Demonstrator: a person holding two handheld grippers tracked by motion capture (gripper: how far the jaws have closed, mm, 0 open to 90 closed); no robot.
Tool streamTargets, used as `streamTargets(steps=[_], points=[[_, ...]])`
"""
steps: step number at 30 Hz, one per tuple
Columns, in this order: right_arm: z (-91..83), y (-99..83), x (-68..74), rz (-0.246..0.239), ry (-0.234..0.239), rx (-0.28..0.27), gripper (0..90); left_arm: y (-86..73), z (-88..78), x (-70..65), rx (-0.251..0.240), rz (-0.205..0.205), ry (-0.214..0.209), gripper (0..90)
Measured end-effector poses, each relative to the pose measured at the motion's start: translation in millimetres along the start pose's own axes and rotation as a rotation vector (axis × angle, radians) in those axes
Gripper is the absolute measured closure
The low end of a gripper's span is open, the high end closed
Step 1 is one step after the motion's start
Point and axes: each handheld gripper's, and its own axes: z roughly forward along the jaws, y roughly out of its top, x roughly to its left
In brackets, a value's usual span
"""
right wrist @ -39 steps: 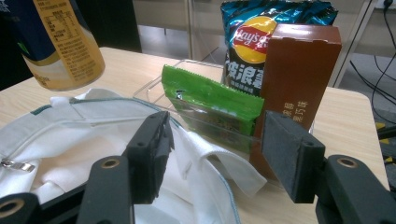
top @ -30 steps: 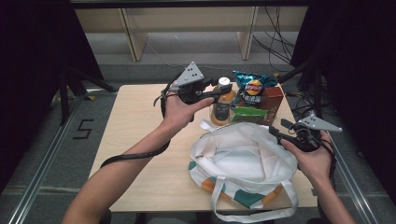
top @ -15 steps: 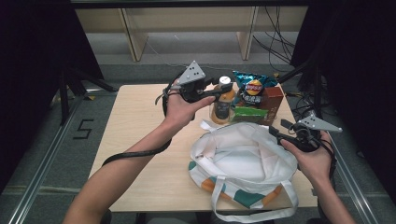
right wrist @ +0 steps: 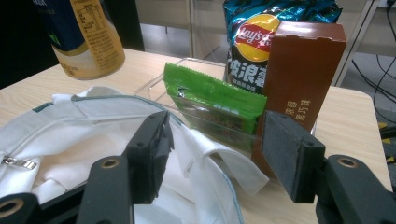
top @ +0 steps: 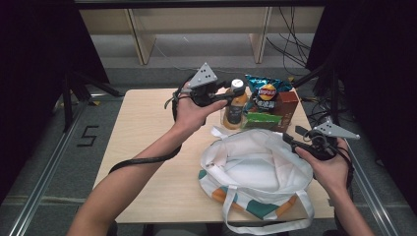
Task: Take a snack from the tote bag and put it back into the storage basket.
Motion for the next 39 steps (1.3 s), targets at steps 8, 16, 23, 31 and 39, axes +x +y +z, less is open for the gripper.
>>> streamTargets(steps=[8, 16, 23, 31, 39], points=[[-0.7, 0.3, 1.9, 0.01, -0.002, 0.01, 42.8, -1.6, 3.1, 3.1, 0.003, -0.002, 0.001, 58.8], [-0.4, 0.0, 1.4, 0.002, -0.002, 0.009, 42.8, -3.2, 5.8, 5.9, 0.01, -0.004, 0.002, 58.8], [-0.1, -0.1, 1.0, 0.002, 0.005, 0.003, 42.8, -3.9, 8.6, 8.0, 0.009, -0.001, 0.007, 58.8], [-0.1, -0.1, 0.3, 0.002, 0.003, 0.004, 42.8, -4.2, 11.3, 9.9, 0.013, 0.0, 0.011, 58.8], [-0.1, -0.1, -0.9, 0.0, -0.002, -0.004, 42.7, -3.6, 12.8, 11.6, 0.017, 0.005, 0.018, 58.8]])
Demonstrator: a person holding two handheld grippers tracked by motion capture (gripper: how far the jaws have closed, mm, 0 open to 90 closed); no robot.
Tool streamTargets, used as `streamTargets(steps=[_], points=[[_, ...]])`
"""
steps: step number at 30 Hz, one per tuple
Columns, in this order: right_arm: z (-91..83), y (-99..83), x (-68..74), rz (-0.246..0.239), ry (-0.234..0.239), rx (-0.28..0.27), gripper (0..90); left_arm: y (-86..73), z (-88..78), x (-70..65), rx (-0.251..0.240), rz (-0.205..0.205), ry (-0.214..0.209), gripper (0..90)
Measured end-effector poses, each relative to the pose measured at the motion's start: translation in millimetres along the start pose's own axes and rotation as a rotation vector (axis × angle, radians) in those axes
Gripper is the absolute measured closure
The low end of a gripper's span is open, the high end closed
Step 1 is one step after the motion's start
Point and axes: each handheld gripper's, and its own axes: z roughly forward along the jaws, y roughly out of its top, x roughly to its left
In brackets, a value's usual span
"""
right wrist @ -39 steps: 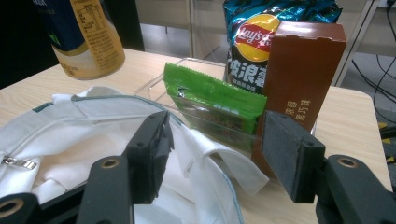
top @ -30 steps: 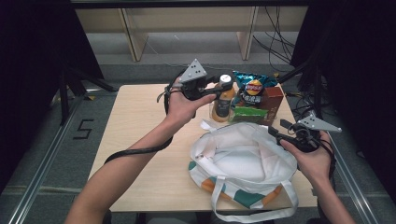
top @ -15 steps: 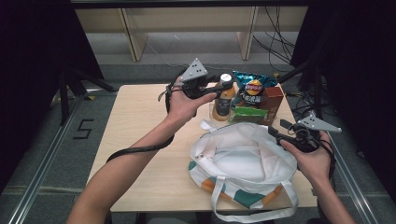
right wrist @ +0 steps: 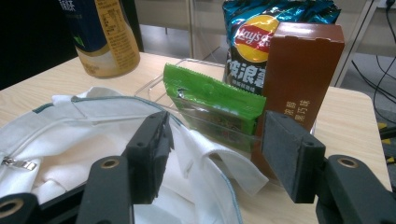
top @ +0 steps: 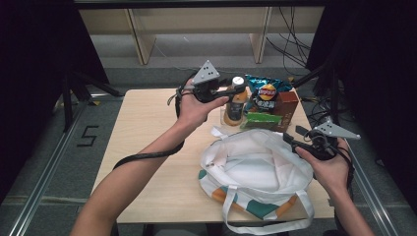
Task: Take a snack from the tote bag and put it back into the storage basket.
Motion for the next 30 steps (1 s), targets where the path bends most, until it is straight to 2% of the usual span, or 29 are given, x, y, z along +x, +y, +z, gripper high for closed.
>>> streamTargets(steps=[4, 5, 8, 9, 18, 22, 25, 26, 28, 30], points=[[0.5, -0.3, 0.8, 0.008, 0.002, -0.002, 42.7, -0.3, 1.5, 0.7, 0.004, 0.003, 0.002, 58.8], [-0.9, 0.3, 1.9, 0.022, 0.0, 0.014, 42.7, -0.4, 1.8, 0.9, 0.004, 0.0, 0.003, 58.8], [-0.5, 0.1, 0.9, 0.007, 0.001, 0.009, 42.7, -0.4, 2.8, 1.3, 0.006, 0.002, 0.002, 58.8], [0.5, -0.2, 1.0, 0.009, 0.007, -0.003, 42.7, -0.4, 3.1, 1.3, 0.006, 0.002, 0.003, 58.8], [0.0, 0.0, 1.3, 0.014, 0.005, 0.005, 42.6, -0.8, 6.7, 2.5, 0.008, 0.0, 0.005, 58.8], [0.3, -0.1, 0.1, 0.0, 0.003, -0.003, 42.6, -1.5, 8.6, 3.7, 0.011, -0.001, 0.007, 58.8], [0.5, -0.3, 1.0, 0.01, 0.008, -0.003, 42.7, -1.3, 9.5, 4.4, 0.011, -0.001, 0.01, 58.8], [-0.8, 0.1, 2.1, 0.025, 0.002, 0.011, 42.6, -1.2, 9.6, 4.9, 0.012, -0.002, 0.011, 58.8], [0.5, -0.4, 2.4, 0.026, -0.01, -0.009, 42.7, -1.0, 10.4, 5.7, 0.011, -0.005, 0.014, 58.8], [0.5, -0.3, 0.8, 0.008, 0.007, -0.004, 42.6, -1.3, 10.7, 6.5, 0.012, -0.003, 0.015, 58.8]])
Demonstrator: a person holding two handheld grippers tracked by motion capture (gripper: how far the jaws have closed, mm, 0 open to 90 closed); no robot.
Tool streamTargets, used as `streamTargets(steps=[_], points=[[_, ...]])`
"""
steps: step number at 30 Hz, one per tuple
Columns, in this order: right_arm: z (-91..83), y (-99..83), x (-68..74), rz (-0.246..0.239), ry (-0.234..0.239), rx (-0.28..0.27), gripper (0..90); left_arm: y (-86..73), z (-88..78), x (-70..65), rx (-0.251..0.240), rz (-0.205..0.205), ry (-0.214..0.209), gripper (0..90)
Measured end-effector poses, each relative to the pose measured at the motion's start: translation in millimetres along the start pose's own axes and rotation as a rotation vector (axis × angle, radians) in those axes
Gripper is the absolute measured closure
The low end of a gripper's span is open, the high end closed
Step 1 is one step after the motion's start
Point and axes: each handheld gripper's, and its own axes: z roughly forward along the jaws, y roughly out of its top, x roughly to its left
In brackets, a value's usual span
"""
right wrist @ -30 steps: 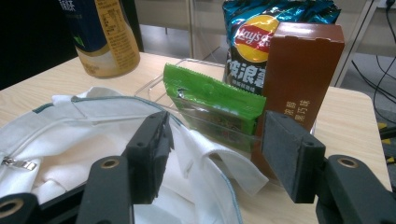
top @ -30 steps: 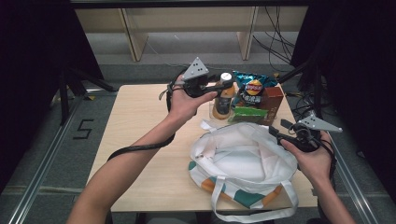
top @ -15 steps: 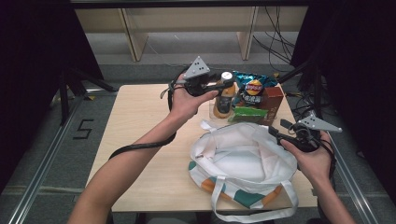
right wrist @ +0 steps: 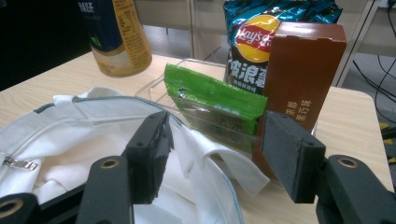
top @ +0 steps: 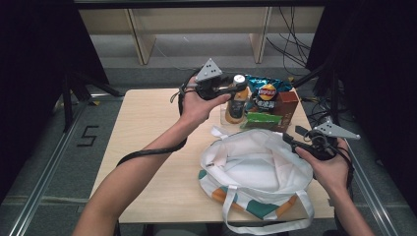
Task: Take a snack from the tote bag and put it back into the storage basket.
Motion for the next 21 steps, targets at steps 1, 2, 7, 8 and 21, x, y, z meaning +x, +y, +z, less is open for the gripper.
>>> streamTargets(steps=[1, 2, 7, 8, 21], points=[[-0.1, 0.0, -0.1, -0.001, -0.002, -0.002, 42.6, -0.3, 0.3, 0.1, 0.001, -0.001, 0.001, 58.8], [-0.2, -0.1, -0.4, -0.005, -0.006, 0.0, 42.6, -0.7, 0.9, 0.2, 0.0, -0.001, 0.002, 58.8], [-0.5, 0.1, -1.3, -0.01, -0.006, 0.0, 42.6, -1.6, 2.0, 2.1, 0.002, -0.005, 0.004, 58.8], [-0.2, 0.0, -1.2, -0.01, -0.008, -0.004, 42.6, -1.9, 2.2, 2.0, 0.005, -0.009, 0.008, 58.8], [-0.4, -0.2, -0.8, -0.007, -0.005, 0.002, 42.6, -3.1, 5.8, 5.1, 0.008, -0.012, 0.014, 58.8]])
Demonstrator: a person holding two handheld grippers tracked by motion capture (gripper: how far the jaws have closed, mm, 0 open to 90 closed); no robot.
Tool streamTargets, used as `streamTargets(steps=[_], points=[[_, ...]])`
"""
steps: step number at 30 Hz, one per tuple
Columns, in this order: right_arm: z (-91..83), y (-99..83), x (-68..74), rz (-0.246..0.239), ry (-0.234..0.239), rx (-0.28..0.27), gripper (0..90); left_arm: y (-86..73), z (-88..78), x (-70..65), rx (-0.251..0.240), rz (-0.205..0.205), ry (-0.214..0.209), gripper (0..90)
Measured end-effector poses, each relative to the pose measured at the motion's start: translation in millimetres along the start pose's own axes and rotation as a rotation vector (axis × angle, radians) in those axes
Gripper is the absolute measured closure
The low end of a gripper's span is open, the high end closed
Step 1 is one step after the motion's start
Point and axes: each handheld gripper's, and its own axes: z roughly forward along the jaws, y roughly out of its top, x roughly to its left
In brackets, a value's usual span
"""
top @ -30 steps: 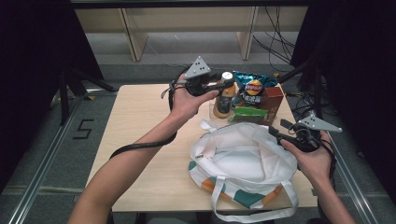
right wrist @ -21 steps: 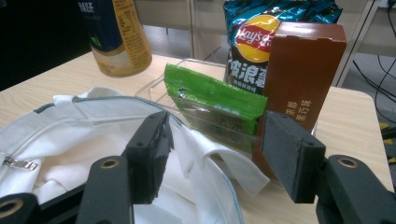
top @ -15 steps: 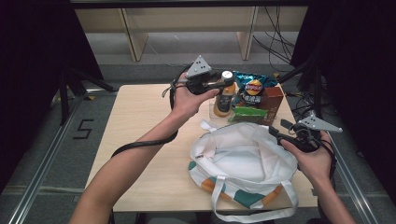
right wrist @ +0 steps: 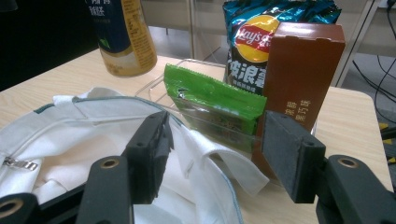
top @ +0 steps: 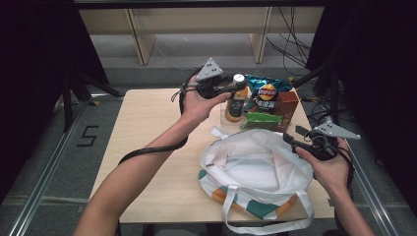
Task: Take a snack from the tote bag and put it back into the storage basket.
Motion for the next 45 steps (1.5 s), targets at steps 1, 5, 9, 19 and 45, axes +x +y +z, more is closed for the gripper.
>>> streamTargets(steps=[1, 5, 9, 19, 45], points=[[0.2, -0.2, 0.7, 0.008, 0.004, 0.0, 42.6, -0.1, 0.5, 0.0, 0.0, -0.001, 0.001, 58.8], [0.2, -0.3, 0.7, 0.01, 0.0, -0.002, 42.6, -0.9, 2.0, 0.0, 0.006, 0.002, 0.0, 58.8], [0.1, -0.3, 0.4, 0.01, -0.003, -0.002, 42.6, -1.0, 3.7, 0.5, 0.007, 0.002, -0.001, 58.7], [-0.7, -0.4, 0.3, 0.011, -0.005, 0.001, 42.6, -2.5, 6.4, 3.0, 0.011, -0.003, 0.009, 58.8], [-0.1, -0.1, 0.9, 0.009, 0.004, 0.001, 42.6, -10.2, 14.0, 15.2, 0.043, -0.006, 0.033, 58.8]])
